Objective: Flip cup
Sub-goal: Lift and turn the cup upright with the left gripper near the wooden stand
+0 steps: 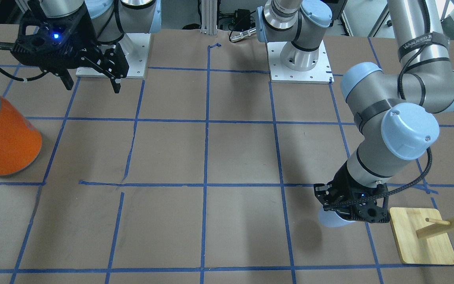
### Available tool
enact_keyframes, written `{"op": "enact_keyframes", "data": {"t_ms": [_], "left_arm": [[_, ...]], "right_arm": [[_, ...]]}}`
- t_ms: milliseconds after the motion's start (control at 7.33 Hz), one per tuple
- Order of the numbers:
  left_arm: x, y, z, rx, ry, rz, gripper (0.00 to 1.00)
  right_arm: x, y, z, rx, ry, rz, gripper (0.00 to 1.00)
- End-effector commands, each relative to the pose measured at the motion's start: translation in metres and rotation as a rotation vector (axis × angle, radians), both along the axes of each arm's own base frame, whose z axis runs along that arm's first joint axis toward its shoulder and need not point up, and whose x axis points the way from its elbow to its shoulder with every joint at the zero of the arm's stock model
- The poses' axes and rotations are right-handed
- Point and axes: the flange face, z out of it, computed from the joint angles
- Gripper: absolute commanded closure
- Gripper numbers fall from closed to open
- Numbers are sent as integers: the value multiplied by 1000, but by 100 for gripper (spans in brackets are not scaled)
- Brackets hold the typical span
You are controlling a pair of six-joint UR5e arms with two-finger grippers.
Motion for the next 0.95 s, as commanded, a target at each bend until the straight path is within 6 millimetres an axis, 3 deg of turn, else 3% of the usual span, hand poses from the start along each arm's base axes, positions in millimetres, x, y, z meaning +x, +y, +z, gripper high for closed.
{"op": "enact_keyframes", "data": {"t_ms": [0, 136, 409, 545, 682, 818], "left_arm": [[17, -23, -44, -27, -57, -45, 100], [18, -30, -62, -39, -60, -54, 100], [17, -26, -76, -12, -54, -52, 100], [18, -26, -76, -12, -54, -43, 74], [17, -24, -67, -21, -57, -41, 13], [12, -18, -42, -6, -56, -44, 4]], "right_arm": [[0, 1, 0, 2, 1, 0, 0], [0, 0, -1, 5, 2, 2, 0], [0, 1, -1, 3, 2, 2, 0], [0, 1, -1, 3, 2, 2, 0], [0, 1, -1, 5, 2, 2, 0], [0, 1, -1, 5, 2, 2, 0]]}}
